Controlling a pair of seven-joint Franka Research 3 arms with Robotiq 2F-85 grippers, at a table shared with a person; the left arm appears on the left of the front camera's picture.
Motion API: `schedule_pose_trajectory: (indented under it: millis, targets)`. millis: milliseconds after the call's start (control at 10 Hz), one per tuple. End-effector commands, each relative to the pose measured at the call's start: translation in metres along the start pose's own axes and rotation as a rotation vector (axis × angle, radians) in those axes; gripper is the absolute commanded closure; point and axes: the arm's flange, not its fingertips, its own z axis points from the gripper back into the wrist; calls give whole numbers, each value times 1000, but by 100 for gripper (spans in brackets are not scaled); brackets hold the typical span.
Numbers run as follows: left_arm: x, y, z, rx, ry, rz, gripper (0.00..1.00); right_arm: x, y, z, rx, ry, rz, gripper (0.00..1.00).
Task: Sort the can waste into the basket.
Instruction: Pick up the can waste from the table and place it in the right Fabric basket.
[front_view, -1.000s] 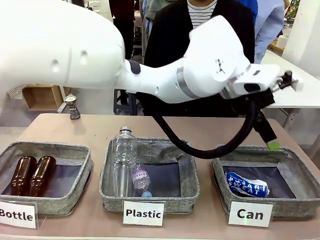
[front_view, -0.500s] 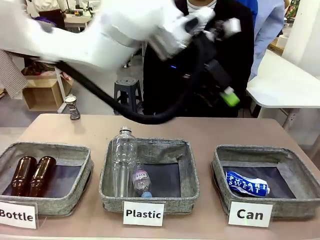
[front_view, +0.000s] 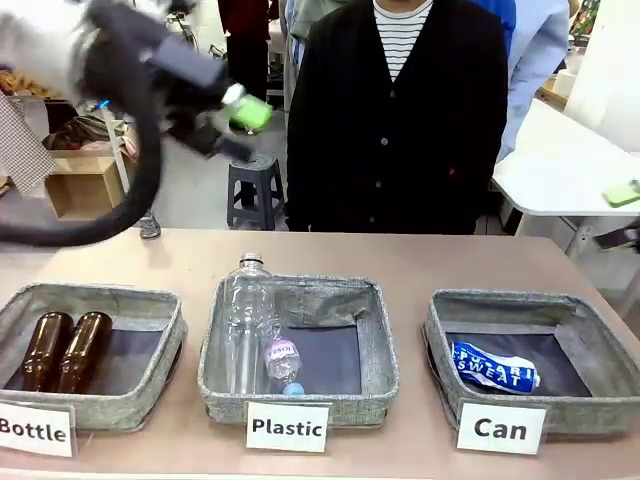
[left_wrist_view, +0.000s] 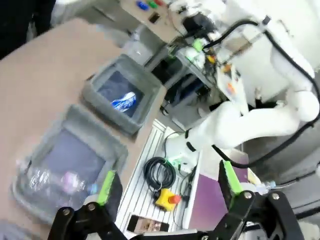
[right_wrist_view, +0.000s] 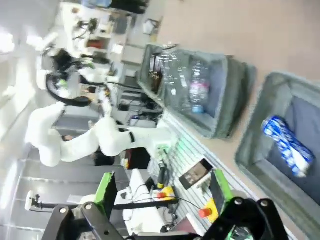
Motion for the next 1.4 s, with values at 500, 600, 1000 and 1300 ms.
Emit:
schedule_pose_trajectory:
  millis: [500, 600, 1000, 1300]
  targets:
    - [-108, 71, 74, 33, -240, 220, 0, 8, -22, -31, 146, -38, -48, 0]
    - [-108, 71, 74, 33, -240, 220, 0, 8, -22, -31, 146, -38, -48, 0]
    - [-108, 71, 74, 33, -240, 220, 0, 8, -22, -31, 146, -38, -48, 0]
    - [-108, 73, 67, 32, -253, 213, 0, 8, -22, -31, 146, -38, -48, 0]
